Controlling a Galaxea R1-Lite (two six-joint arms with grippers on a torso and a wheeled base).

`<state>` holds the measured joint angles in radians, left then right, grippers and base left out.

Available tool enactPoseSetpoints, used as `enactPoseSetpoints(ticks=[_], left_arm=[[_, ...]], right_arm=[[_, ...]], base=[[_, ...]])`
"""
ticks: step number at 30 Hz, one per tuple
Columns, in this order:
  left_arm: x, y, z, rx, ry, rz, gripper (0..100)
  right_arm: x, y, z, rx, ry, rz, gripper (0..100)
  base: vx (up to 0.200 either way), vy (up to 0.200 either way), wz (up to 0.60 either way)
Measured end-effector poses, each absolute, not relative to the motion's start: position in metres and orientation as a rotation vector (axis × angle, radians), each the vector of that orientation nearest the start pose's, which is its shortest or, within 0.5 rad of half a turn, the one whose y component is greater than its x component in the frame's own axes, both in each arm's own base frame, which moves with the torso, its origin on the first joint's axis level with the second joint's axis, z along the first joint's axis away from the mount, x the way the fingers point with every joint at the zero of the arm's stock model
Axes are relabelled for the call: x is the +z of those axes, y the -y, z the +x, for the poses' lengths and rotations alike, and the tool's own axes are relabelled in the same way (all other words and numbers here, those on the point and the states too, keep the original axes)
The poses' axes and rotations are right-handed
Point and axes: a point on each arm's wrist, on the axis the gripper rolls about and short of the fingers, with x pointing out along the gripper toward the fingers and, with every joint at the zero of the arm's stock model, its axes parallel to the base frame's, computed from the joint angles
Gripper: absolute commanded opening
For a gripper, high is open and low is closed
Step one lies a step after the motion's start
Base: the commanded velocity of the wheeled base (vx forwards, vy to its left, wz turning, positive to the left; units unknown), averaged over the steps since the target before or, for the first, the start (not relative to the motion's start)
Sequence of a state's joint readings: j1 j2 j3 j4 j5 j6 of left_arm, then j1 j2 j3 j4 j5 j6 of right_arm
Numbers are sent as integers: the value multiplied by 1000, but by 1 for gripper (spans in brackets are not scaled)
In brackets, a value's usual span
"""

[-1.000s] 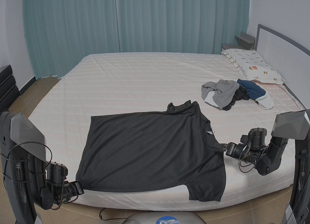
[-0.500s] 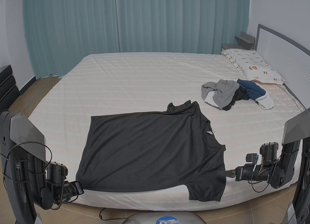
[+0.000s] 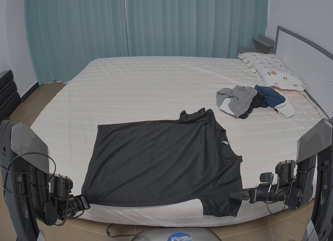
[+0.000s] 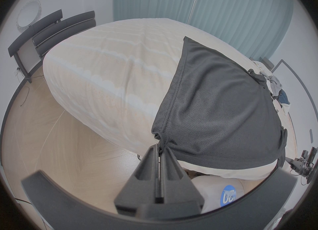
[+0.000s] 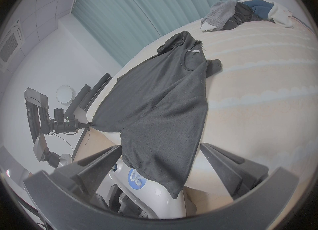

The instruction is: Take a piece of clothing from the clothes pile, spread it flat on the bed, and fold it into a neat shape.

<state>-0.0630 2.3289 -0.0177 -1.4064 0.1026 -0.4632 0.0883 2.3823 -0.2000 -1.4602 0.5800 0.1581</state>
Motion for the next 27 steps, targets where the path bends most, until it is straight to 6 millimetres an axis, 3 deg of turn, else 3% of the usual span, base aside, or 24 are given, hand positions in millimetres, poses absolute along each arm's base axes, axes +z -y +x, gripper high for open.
enactPoseSetpoints(ticks=[11, 12, 27], left_arm=[[-43, 11, 207, 244, -875, -356, 0], [-43, 11, 207, 244, -875, -356, 0], [-42, 11, 207, 244, -874, -355, 0]], right_arm=[[-53, -37, 247, 591, -793, 339, 100], [-53, -38, 248, 594, -790, 338, 0], [-51, -29, 242, 546, -793, 344, 0]], base=[[0, 0, 0], [0, 0, 0], [0, 0, 0]])
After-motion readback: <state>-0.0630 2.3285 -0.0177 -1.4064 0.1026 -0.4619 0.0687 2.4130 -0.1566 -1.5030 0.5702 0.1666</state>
